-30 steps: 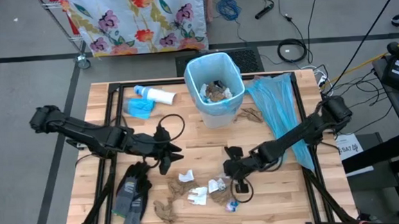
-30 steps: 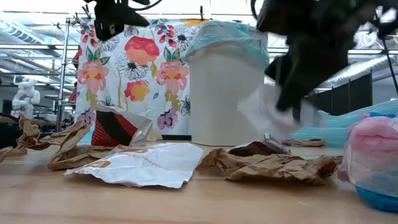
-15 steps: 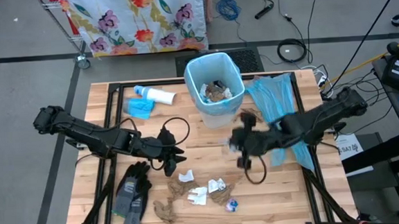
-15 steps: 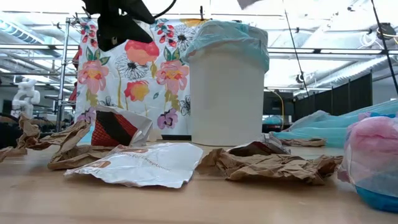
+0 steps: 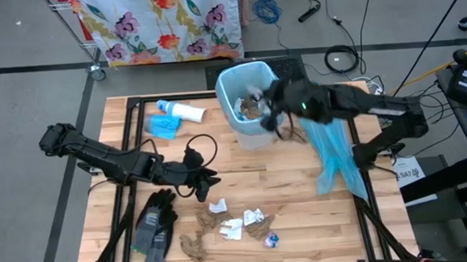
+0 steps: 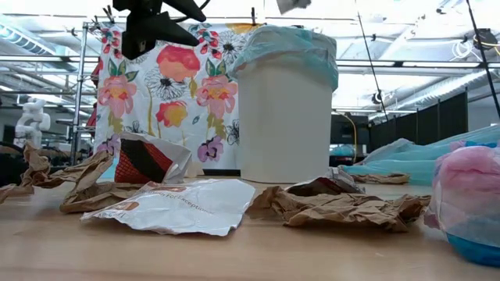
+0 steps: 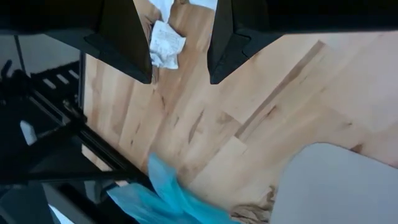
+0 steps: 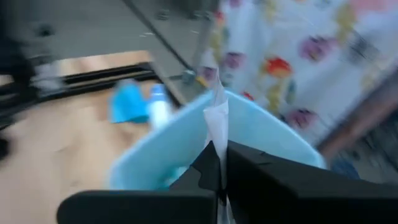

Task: Place trash/remove bag and relplace
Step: Put the white paper into the trash bin

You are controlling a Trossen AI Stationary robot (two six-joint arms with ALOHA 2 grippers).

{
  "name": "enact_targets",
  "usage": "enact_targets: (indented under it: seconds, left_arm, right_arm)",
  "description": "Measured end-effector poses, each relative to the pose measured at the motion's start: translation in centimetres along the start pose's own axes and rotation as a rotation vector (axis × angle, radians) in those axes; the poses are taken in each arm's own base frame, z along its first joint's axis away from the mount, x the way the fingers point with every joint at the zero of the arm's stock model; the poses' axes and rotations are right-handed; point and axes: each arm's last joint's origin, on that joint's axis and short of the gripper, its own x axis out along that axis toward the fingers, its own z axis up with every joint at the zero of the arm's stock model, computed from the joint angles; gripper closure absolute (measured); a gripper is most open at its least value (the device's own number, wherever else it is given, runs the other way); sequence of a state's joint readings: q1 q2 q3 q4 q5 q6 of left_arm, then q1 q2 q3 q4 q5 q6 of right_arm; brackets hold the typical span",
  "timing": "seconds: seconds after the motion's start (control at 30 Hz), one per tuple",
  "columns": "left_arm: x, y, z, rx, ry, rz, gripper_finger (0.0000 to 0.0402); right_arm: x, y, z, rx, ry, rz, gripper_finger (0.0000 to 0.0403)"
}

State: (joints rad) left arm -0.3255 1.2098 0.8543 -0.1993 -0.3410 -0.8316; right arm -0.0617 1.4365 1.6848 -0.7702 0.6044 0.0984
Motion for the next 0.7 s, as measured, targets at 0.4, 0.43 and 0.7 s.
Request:
enact_targets:
  seconds: [0.4,0.43,0.7]
  left_arm:
    - [-0.7,-0.6,-1.2,-0.047,0.024,0.019,0.0242]
    - [-0.7,-0.6,-1.3,-0.052,0.026,0.019,0.0242]
    - [-0.8,-0.8,-1.5,-0.047,0.032,0.017,0.0242]
  right_arm:
    - [4.9,-2.7,-1.1,0.001,0.152,0.01,0.0301]
    - [5.1,-2.6,-1.2,-0.009,0.156,0.011,0.0288]
    - [5.3,-2.5,-1.4,0.007,0.172,0.001,0.0211]
